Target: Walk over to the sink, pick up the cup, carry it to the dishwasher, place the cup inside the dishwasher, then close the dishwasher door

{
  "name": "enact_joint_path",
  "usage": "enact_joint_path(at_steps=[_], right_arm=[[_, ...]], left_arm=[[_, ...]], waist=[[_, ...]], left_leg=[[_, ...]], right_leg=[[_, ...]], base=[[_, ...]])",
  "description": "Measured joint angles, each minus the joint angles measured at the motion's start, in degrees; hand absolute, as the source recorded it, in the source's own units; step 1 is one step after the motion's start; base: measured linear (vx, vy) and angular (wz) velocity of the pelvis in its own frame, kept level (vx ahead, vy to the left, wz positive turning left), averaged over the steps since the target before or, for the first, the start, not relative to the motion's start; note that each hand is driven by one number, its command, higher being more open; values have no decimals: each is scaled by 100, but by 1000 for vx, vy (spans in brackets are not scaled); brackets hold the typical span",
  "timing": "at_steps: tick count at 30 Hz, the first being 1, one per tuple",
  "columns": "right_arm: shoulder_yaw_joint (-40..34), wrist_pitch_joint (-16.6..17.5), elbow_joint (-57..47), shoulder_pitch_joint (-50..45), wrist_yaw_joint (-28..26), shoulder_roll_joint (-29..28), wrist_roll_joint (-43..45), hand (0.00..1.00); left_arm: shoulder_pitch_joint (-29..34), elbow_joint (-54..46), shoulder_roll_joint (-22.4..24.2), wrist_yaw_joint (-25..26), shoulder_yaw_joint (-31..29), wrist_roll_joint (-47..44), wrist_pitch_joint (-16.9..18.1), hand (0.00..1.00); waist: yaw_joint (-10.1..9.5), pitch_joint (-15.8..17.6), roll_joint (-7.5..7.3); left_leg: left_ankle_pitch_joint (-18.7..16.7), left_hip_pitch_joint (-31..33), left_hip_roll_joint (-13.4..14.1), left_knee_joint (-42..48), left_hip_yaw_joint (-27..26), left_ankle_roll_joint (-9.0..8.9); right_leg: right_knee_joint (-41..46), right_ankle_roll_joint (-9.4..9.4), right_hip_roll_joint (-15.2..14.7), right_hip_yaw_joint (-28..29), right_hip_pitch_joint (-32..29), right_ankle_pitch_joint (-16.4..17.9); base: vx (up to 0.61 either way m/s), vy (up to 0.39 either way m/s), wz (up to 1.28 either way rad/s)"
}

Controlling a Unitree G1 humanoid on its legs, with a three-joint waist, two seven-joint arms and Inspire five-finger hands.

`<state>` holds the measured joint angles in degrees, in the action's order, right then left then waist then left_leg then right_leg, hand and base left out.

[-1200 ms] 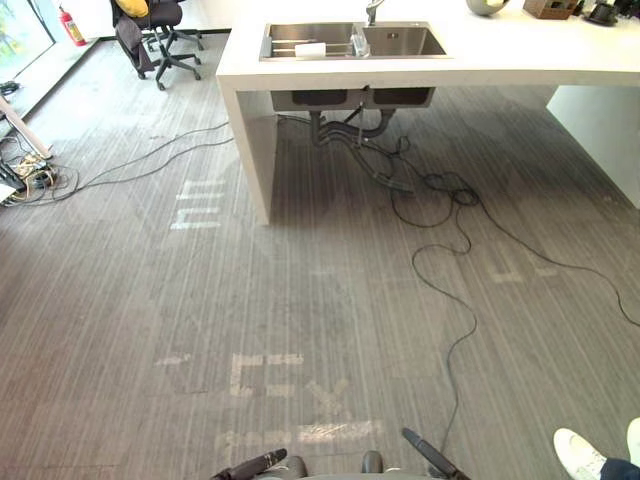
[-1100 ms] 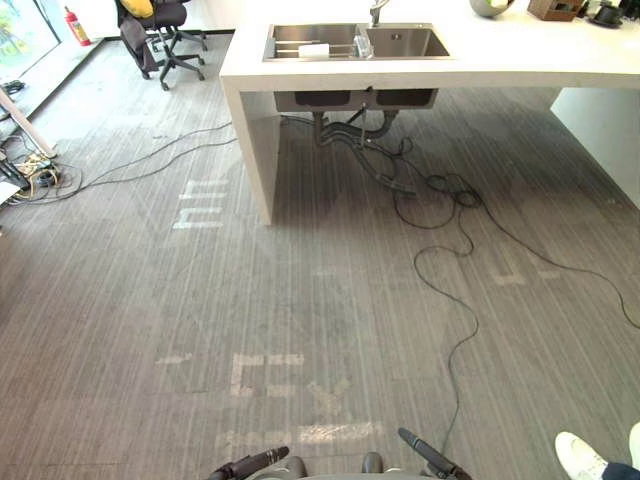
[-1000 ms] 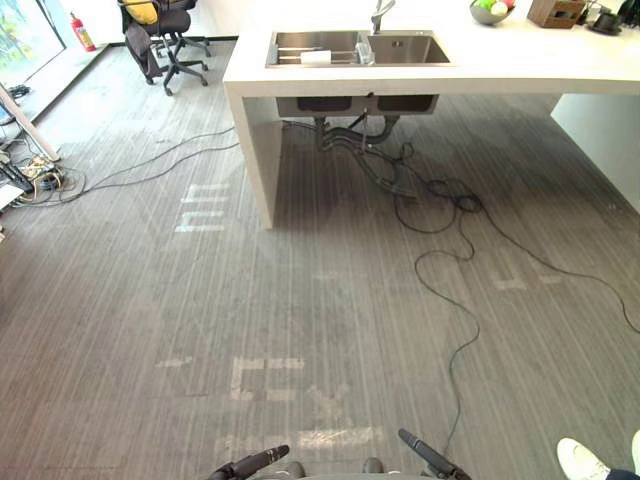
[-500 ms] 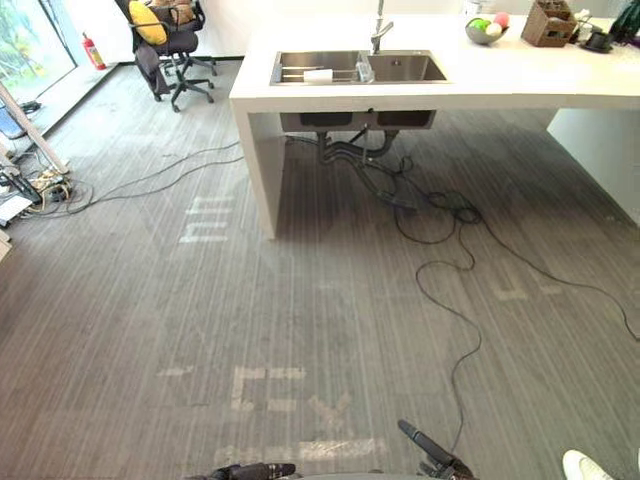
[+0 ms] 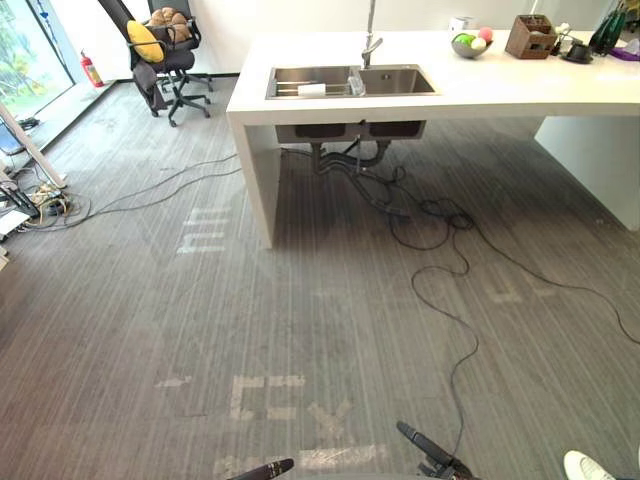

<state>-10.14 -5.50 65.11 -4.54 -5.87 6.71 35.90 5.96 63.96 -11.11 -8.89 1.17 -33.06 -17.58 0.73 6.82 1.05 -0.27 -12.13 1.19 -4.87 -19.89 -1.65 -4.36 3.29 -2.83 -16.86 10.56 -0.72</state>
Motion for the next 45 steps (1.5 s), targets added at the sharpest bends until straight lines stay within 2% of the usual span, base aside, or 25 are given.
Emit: enact_joint_path(at_steps=[14, 15, 16, 17, 19, 20, 21, 24, 25, 27, 28, 30, 31, 32, 33, 34, 36, 37, 38, 39, 40, 41, 42, 43, 45], right_arm=[[-695, -10, 70, 13, -4, -138, -935, 100], [-689, -26, 68, 89, -13, -123, -1047, 100], [-640, -27, 58, 123, -14, -74, -1097, 100], [-515, -29, 31, 189, -16, 1, -1074, 100], [-407, -24, -27, 282, -18, 63, -1024, 100], [-338, 16, -40, 287, -4, 92, -891, 100], [-291, 15, -31, 285, 3, 103, -799, 100], [-250, 17, -20, 284, 23, 87, -294, 100], [-231, 93, -52, 291, 5, 34, -217, 100], [-221, 261, -106, 302, -45, -20, -255, 100], [-217, 335, -122, 278, -44, -70, -277, 100], [-272, 308, -134, 180, -24, -159, -272, 100], [-391, 229, -152, 127, 3, -164, -210, 100], [-468, 199, -156, 96, 22, -144, -200, 100], [-577, 171, -171, -3, 88, -99, -172, 100], [-669, 153, -174, -48, 138, -74, -169, 100], [-806, 111, -130, -72, 194, -95, -123, 100], [-983, 95, -45, -74, 243, -175, -96, 100], [-989, 74, -33, -88, 256, -167, -53, 100], [-975, 48, -35, -188, 265, -134, 30, 100], [-912, 62, -33, -278, 243, -75, 58, 100], [-823, 76, -32, -319, 212, -33, 65, 100], [-744, 78, -32, -310, 186, 0, 54, 100], [-600, 109, -16, -289, 118, 76, 27, 100], [-549, 109, 30, -244, 125, 115, 77, 100]], left_arm=[[11, 213, 83, 229, -364, -403, -92, 100], [-18, 212, 87, 219, -348, -409, -108, 100], [-58, 207, 83, 204, -295, -417, -149, 100], [-135, 207, 71, 195, -201, -535, -184, 100], [-168, 209, -8, 142, -99, -690, -210, 100], [-167, 207, -72, 150, -58, -886, -241, 100], [-162, 207, -81, 173, -52, -949, -245, 100], [-185, 215, -87, 426, 48, -1251, -244, 100], [-239, 260, -127, 421, 50, -1246, -235, 100], [-301, 339, -180, 392, 39, -1181, -156, 100], [-284, 345, -204, 389, 23, -1106, -91, 100], [-197, 362, -230, 384, -181, -1025, -35, 100], [-140, 374, -158, 393, -372, -1023, -13, 100], [-114, 376, -125, 401, -385, -1015, -13, 100], [-60, 370, -87, 400, -403, -953, -24, 100], [-21, 366, -37, 401, -556, -807, -39, 100], [6, 360, 14, 416, -805, -461, -30, 100], [-7, 264, 38, 453, -1117, -148, 28, 100], [5, 186, 57, 455, -1284, -35, 43, 100], [1, 71, 104, 455, -1507, 121, 55, 100], [-18, 5, 145, 443, -1538, 171, 122, 100], [-15, -23, 185, 440, -1539, 172, 203, 100], [-25, -50, 224, 439, -1538, 160, 247, 100], [-81, -120, 336, 441, -1524, 103, 369, 100], [-108, -215, 523, 439, -1473, -29, 555, 100]], waist=[[10, 54, -13], [24, 94, 10], [39, 124, 8], [34, 213, 52], [29, 306, 13], [32, 366, -82], [34, 398, -76], [140, 453, -18], [213, 524, 0], [227, 616, -24], [226, 658, -111], [194, 735, -352], [178, 770, -359], [189, 751, -275], [191, 647, -83], [186, 567, 61], [176, 498, 169], [146, 494, 118], [156, 479, 142], [158, 440, 229], [154, 417, 333], [147, 428, 344], [154, 433, 374], [154, 465, 389], [88, 479, 383]], left_leg=[[-113, -87, 27, -5, -248, 110], [-176, -105, 24, 17, -242, 158], [-253, -101, 17, 57, -207, 191], [-339, -114, 11, 148, -191, 254], [-495, -107, -92, 354, -186, 330], [-522, -218, -194, 415, -139, 419], [-544, -260, -200, 441, -117, 404], [-652, -303, -3, 611, 51, 345], [-692, -310, 156, 657, 167, 269], [-745, -340, 331, 663, 259, 111], [-804, -392, 334, 659, 297, 1], [-1023, -602, 196, 678, 328, -177], [-1196, -800, 278, 706, 319, -289], [-1251, -839, 384, 710, 322, -362], [-1376, -867, 603, 726, 298, -445], [-1517, -898, 826, 765, 280, -370], [-1656, -867, 1062, 1153, 345, -169], [-1598, -407, 1300, 2404, 414, -222], [-1508, -148, 1440, 3036, 500, -228], [-1139, 352, 1707, 4260, 713, -226], [-381, 789, 1950, 5279, 960, -249], [-57, 1050, 2036, 5899, 1128, -308], [-109, 1260, 2035, 6303, 1190, -274], [-465, 1791, 1857, 6860, 1233, -308], [-857, 2090, 1621, 6548, 1090, -318]], right_leg=[[3, -25, 47, 224, -18, 14], [465, 5, -23, 212, -195, 264], [1108, 194, -144, 141, -442, 544], [2178, 249, -370, -119, -871, 775], [3806, -35, -931, -540, -1541, 870], [4519, -146, -1280, -698, -1835, 995], [4585, -106, -1304, -695, -1876, 1086], [3912, -26, -1021, -678, -1943, 1229], [3308, -21, -761, -638, -1974, 1156], [2092, -15, -481, -523, -2068, 583], [1250, 83, -481, -464, -2091, 57], [951, 169, -742, -314, -2136, -137], [1280, -49, -775, -363, -2148, -619], [1505, -62, -722, -388, -2204, -622], [1836, -252, -551, -432, -2335, -493], [2113, -589, -364, -510, -2423, -229], [2360, -751, -174, -583, -2435, 122], [2311, -838, -65, -591, -2264, 237], [2225, -844, -4, -620, -2144, 254], [2045, -881, 150, -657, -1874, 312], [1771, -889, 339, -649, -1514, 330], [1548, -897, 440, -621, -1242, 335], [1443, -906, 472, -590, -1094, 341], [1215, -935, 480, -525, -766, 360], [1009, -913, 480, -422, -505, 349]], base=[[3, -12, -9], [-15, 27, 7], [-21, 81, 8], [-32, 85, 6], [-12, 87, 4], [67, 58, 10], [153, 23, 16], [220, -57, 32], [251, -136, 43], [266, -172, 33], [228, -181, 15], [302, -279, 11], [347, -305, 8], [471, -353, 3], [466, -332, 0], [457, -328, -5], [337, -263, -9], [290, -260, -7], [264, -234, -3], [286, -178, 0], [372, -134, -7], [260, -58, -11], [303, -20, -10], [278, -9, -9], [289, 17, -28]])
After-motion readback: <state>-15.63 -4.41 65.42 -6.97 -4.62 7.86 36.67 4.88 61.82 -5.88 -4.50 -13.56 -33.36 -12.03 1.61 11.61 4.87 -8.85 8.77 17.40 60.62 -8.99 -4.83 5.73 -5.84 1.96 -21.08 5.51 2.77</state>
